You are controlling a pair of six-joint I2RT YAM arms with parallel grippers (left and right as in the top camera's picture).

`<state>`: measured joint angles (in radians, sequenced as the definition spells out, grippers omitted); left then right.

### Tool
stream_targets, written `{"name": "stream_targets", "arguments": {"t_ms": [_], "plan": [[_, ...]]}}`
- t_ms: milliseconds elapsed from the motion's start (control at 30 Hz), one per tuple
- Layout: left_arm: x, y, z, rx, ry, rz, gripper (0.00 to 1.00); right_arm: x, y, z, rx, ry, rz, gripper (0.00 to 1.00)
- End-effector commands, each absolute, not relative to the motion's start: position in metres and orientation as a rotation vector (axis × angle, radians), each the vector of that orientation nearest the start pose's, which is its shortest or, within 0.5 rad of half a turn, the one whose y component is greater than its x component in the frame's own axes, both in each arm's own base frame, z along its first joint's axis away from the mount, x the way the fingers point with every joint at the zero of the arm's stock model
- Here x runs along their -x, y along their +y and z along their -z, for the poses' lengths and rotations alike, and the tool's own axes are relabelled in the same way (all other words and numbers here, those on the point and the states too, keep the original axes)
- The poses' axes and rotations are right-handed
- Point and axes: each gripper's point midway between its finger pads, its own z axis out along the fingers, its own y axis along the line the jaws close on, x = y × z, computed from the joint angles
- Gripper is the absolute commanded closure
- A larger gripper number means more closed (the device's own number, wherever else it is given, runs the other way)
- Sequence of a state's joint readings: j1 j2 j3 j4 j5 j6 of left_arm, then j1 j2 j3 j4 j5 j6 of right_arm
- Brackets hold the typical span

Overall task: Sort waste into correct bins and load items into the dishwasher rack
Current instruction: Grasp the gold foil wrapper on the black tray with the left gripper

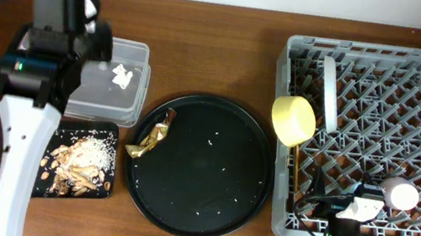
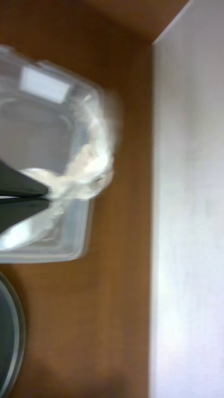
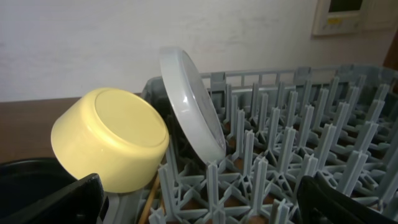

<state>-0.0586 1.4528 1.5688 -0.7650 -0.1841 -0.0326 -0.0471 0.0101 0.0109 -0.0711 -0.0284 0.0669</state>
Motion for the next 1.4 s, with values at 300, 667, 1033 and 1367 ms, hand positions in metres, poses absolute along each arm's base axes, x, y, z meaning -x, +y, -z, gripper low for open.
{"name": "stream_targets", "arguments": {"t_ms": [300,667,1033,1367], "plan": [[-0.433,-0.036,-0.222,-0.47,2.481,-0.037,0.0,-0.246,-0.007,-0.157,-0.067,1.644,-0.032,0.01],[-0.345,-0.138,-0.198,-0.345,2.826,0.11,0.0,-0.246,-0.007,-0.157,-0.067,1.644,-0.032,0.02],[-0.351,-0.136,-0.034,-0.254,2.651,-0.257,0.33,-0.246,-0.007,-0.157,-0.067,1.644,-0.032,0.02],[-0.349,-0.137,-0.029,-0.263,2.704,-0.247,1.0,-0.246,-0.007,-0.157,-0.067,1.644,-0.032,0.01]]}}
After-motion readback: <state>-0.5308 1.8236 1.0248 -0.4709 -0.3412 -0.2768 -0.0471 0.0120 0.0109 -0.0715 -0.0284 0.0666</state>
